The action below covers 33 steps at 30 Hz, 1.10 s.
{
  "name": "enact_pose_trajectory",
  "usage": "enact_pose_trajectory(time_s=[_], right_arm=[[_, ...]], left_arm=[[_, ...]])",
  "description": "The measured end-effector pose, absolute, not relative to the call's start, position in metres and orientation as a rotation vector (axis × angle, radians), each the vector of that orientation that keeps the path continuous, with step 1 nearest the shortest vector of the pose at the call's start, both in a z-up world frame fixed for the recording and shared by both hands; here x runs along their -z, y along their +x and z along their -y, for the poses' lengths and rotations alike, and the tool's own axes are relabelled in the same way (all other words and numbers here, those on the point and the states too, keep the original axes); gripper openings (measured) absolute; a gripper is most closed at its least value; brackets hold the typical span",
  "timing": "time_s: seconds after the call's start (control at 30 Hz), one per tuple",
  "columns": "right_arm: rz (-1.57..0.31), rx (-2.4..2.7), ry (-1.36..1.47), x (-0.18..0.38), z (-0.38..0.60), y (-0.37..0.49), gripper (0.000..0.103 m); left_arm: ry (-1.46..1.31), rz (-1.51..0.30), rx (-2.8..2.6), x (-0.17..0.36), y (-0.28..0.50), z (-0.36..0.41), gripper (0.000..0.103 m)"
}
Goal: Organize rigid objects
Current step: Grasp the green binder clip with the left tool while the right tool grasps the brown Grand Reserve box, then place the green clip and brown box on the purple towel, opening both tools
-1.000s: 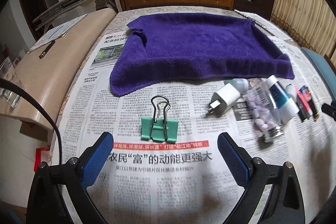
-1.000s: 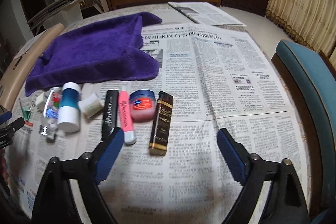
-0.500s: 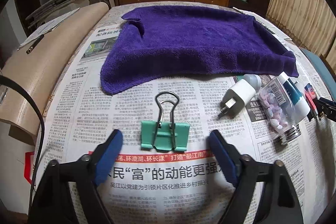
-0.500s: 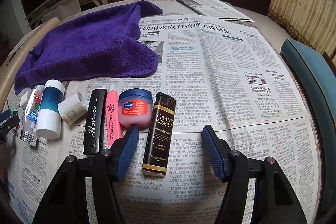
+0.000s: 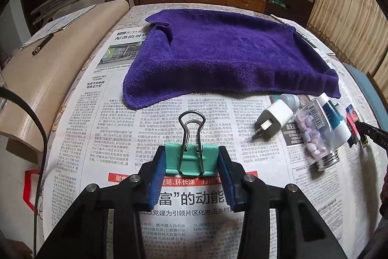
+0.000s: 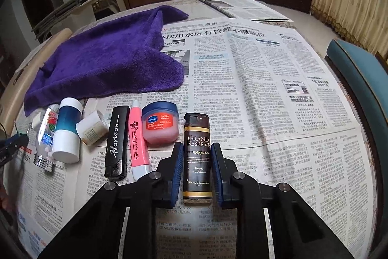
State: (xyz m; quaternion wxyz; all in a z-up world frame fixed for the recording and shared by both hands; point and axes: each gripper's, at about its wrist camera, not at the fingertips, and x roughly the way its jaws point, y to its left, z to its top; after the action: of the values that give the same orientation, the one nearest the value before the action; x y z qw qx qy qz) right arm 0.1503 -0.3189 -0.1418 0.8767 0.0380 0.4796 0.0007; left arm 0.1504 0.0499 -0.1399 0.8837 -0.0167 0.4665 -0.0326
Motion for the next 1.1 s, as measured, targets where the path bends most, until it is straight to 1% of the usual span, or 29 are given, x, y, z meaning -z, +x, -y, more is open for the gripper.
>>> enact_pose_trajectory(time_s=[0.23, 0.37, 0.53, 0.67, 0.87, 1.1], right_arm=[[-0.981, 0.006, 0.102, 0.124, 0.326, 0.15, 0.023], [-0.965, -0.012, 0.118, 0.109, 0.323, 0.154, 0.023], [-0.932, -0.059, 0.123, 0.083, 0.301, 0.185, 0.023], [-0.906, -0.109, 0.109, 0.068, 0.274, 0.227, 0.023], [-0.922, -0.181, 0.088, 0.07, 0.233, 0.294, 0.023], [-0.978, -0.225, 0.055, 0.103, 0.199, 0.356, 0.023]], left_arm=[[-0.063, -0.94, 0.086, 0.113, 0.148, -0.055, 0.039], [-0.061, -0.901, 0.104, 0.087, 0.154, -0.053, 0.039], [-0.076, -0.858, 0.148, 0.058, 0.178, -0.044, 0.039], [-0.094, -0.842, 0.165, 0.048, 0.207, -0.038, 0.04], [-0.113, -0.841, 0.191, 0.049, 0.263, -0.029, 0.04], [-0.094, -0.883, 0.195, 0.077, 0.334, -0.014, 0.039]])
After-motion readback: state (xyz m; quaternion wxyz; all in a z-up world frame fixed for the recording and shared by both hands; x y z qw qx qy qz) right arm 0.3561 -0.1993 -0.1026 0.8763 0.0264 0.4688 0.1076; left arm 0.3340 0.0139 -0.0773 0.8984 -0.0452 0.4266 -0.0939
